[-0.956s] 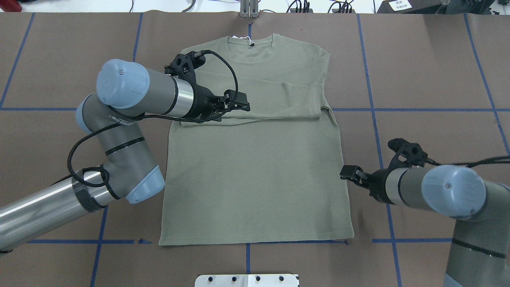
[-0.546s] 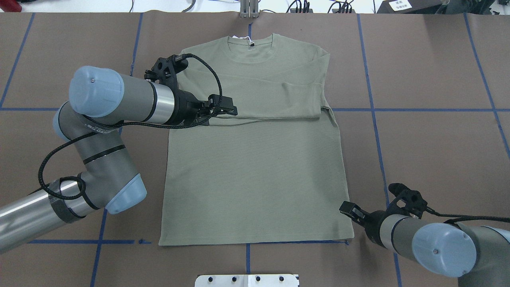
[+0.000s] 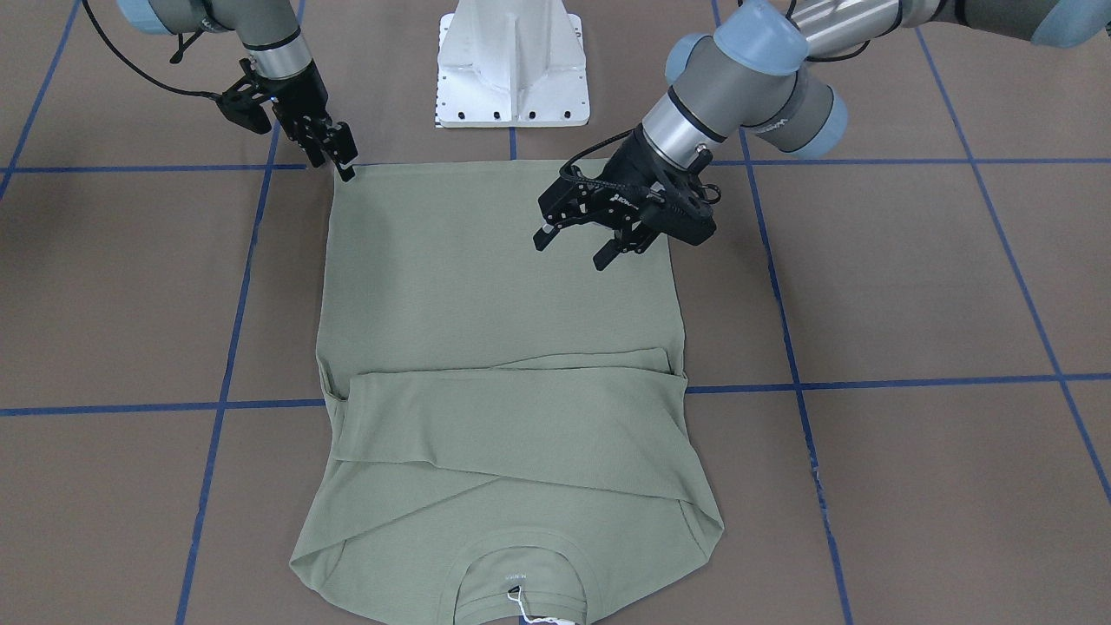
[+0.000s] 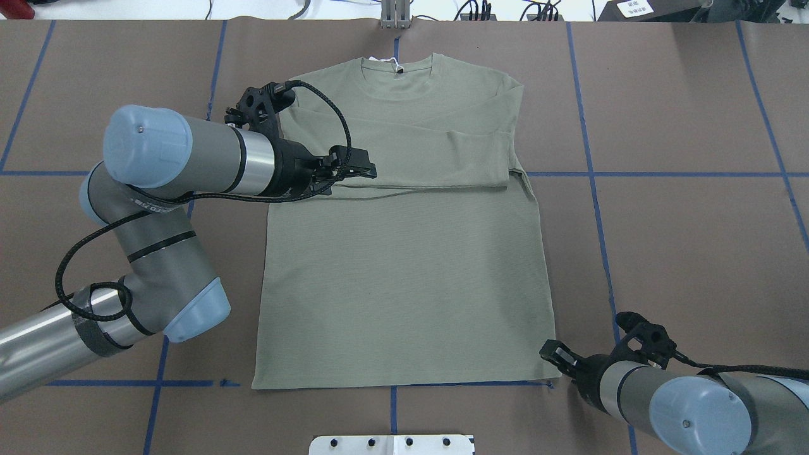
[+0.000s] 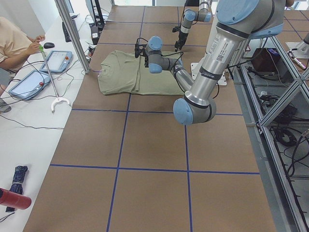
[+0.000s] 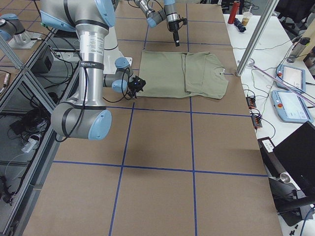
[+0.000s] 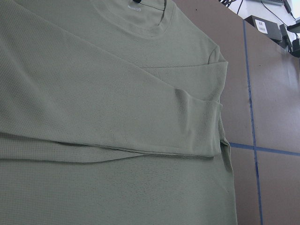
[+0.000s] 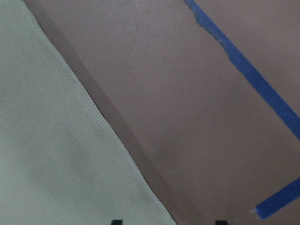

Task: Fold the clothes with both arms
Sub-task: 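Lower both grippers to the hem corners nearest the robot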

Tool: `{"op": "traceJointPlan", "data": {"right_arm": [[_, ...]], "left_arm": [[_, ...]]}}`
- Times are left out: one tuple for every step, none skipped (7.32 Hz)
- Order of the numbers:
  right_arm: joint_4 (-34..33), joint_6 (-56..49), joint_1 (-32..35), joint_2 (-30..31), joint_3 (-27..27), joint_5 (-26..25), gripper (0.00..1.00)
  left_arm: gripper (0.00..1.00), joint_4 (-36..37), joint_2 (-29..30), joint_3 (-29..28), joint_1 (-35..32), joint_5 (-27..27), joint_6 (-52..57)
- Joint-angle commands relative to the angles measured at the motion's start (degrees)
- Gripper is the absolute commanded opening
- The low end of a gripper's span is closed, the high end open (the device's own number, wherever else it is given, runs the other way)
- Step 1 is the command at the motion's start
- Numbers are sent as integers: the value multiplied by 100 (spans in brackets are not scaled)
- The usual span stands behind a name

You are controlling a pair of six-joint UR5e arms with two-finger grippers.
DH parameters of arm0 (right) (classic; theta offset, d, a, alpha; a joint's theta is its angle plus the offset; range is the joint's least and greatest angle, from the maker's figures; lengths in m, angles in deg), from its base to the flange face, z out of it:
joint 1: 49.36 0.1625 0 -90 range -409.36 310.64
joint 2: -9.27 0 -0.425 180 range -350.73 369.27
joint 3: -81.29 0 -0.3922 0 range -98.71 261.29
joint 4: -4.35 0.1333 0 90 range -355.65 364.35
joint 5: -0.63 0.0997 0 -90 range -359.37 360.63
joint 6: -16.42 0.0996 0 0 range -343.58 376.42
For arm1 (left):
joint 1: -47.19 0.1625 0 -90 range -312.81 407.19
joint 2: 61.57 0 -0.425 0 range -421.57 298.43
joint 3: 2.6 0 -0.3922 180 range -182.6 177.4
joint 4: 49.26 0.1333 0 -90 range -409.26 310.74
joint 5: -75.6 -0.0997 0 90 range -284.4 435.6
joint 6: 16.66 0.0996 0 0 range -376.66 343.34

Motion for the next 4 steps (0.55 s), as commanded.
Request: {"op": "traceJointPlan", "data": {"right_arm": [[-1, 5, -39, -1, -18, 8, 68], [-1, 5, -66, -10, -18, 16, 68], [-9, 5, -83, -10, -18, 16, 65], [-1, 14, -92, -10, -9, 16, 56]], "left_arm": [[99, 5, -65, 101, 6, -3, 0], [99, 5, -118, 128, 6, -3, 8], [99, 5, -127, 154, 6, -3, 9], [99, 5, -127, 155, 6, -3, 0]]}}
